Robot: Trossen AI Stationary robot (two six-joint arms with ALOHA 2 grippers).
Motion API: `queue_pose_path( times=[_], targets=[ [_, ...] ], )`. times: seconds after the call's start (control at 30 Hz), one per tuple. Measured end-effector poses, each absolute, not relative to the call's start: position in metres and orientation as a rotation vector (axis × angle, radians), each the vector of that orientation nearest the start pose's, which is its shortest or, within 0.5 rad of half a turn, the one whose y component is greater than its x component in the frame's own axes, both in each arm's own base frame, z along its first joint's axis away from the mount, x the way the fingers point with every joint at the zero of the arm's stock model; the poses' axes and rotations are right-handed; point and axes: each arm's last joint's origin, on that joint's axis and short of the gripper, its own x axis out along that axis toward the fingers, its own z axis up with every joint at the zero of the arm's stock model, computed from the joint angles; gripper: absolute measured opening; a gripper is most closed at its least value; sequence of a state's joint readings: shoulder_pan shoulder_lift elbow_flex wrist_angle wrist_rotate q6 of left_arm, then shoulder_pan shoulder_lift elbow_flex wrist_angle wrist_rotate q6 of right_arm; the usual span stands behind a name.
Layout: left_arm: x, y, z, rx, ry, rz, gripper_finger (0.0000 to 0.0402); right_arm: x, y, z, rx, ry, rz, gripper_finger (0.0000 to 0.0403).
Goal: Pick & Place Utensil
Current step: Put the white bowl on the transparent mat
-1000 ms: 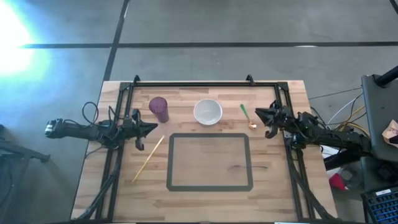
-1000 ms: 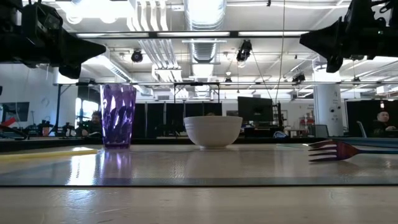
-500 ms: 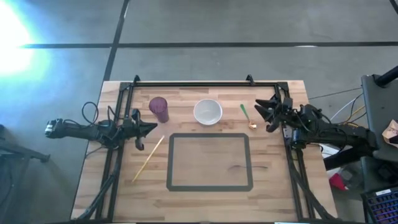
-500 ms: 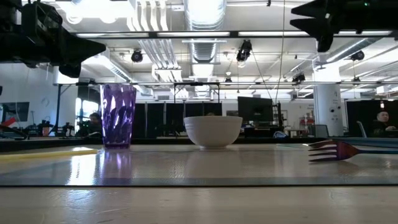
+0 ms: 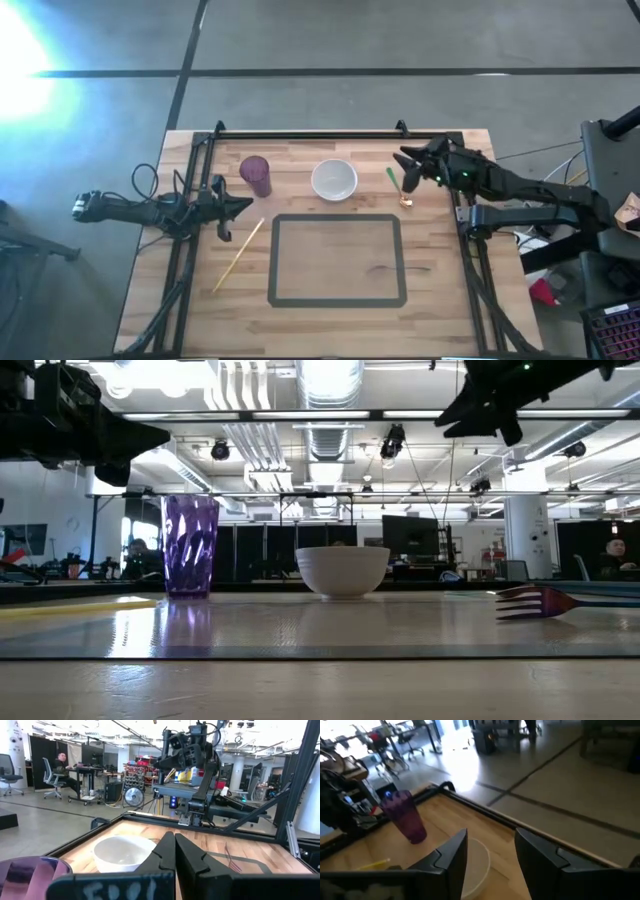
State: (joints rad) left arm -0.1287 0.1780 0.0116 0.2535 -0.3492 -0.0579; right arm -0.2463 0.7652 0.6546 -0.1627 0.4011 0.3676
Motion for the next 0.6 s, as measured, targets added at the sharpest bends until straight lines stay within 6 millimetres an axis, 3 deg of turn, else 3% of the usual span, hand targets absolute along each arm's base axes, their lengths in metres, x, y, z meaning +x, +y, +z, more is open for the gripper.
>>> queue_pose_path(
  times=[0.6],
  targets=[
    [0.106, -0.004, 0.187, -0.009, -0.141, 0.222, 0.0, 0.221, -0.083, 0.311, 0.43, 0.425, -0.809, 0.0158]
  ],
)
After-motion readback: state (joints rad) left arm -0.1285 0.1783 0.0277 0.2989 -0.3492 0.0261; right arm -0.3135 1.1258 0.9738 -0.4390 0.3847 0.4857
